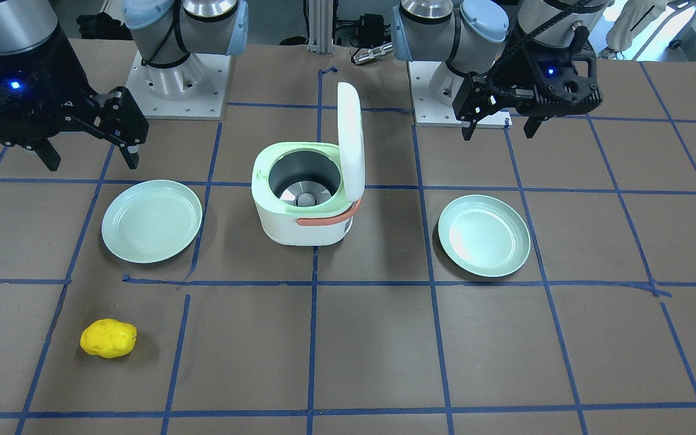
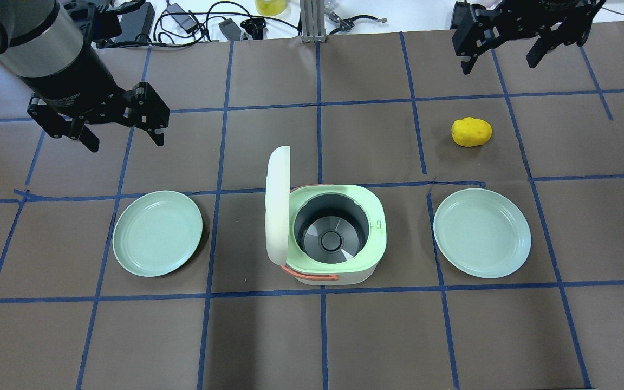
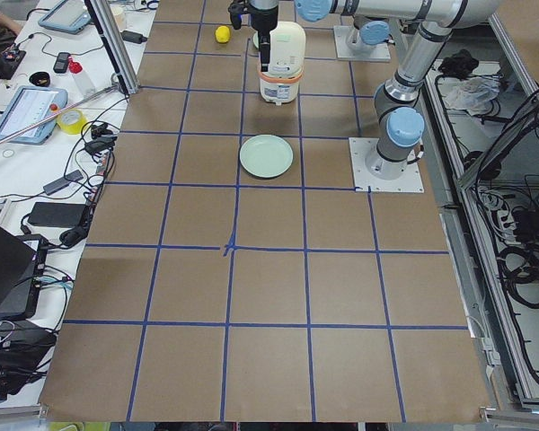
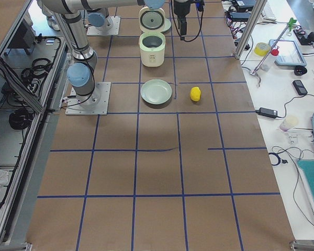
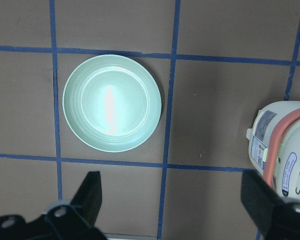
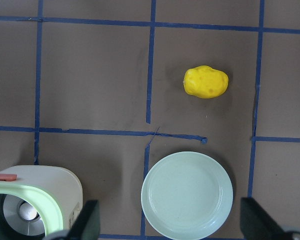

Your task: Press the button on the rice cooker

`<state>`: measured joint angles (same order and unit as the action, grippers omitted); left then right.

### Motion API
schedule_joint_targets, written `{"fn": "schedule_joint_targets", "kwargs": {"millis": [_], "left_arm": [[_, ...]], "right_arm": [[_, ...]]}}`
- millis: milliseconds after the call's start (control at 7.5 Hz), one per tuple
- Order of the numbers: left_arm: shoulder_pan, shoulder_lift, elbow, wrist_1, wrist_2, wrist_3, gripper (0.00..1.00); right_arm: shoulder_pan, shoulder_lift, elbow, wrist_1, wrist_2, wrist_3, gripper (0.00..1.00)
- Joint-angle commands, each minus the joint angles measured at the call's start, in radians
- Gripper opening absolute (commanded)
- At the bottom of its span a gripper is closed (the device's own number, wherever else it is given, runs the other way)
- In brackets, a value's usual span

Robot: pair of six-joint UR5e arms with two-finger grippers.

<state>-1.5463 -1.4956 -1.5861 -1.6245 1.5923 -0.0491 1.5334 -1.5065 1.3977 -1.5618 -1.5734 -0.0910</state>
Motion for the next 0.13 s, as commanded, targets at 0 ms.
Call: {"fn": "schedule_joint_targets", "kwargs": {"millis": [0], "left_arm": [[0.000,0.000,0.000,0.000,0.000,0.000,1.00]], "right_arm": [[0.001,-0.003,0.004,0.000,0.000,0.000,1.00]]}}
